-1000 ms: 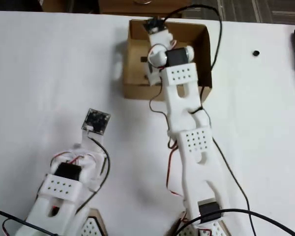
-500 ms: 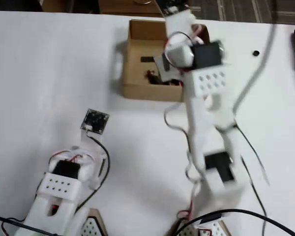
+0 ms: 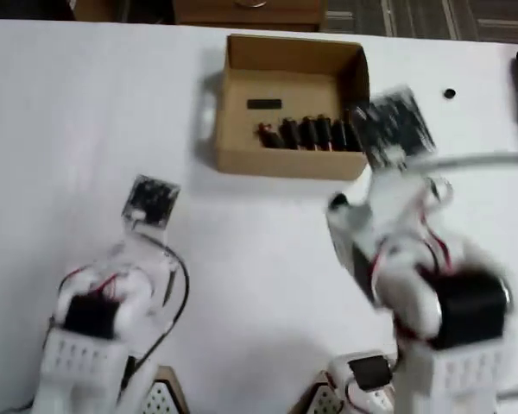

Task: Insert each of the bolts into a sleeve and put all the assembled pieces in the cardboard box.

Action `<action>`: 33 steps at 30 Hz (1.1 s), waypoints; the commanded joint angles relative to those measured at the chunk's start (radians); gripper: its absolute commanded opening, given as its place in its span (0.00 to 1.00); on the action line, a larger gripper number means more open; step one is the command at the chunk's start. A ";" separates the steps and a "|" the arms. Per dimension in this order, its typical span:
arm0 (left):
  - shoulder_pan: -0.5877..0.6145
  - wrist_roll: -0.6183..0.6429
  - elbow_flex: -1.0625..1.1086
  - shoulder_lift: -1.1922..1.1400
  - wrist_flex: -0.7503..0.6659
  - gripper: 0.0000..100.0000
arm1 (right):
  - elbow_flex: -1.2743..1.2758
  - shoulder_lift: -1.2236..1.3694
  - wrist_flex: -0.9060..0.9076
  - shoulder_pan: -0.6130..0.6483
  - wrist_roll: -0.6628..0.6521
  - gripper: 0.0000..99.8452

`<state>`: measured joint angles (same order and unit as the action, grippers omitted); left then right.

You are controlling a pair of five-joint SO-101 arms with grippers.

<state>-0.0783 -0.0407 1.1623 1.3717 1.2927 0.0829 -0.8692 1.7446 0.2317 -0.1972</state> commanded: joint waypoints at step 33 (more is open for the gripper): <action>0.137 -0.097 0.357 0.451 0.060 0.02 | 1.488 -0.923 -0.458 -0.166 -0.008 0.27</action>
<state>0.0522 -0.1312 1.4937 1.7967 1.4032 1.5681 -1.7791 1.2704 0.0721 -0.1972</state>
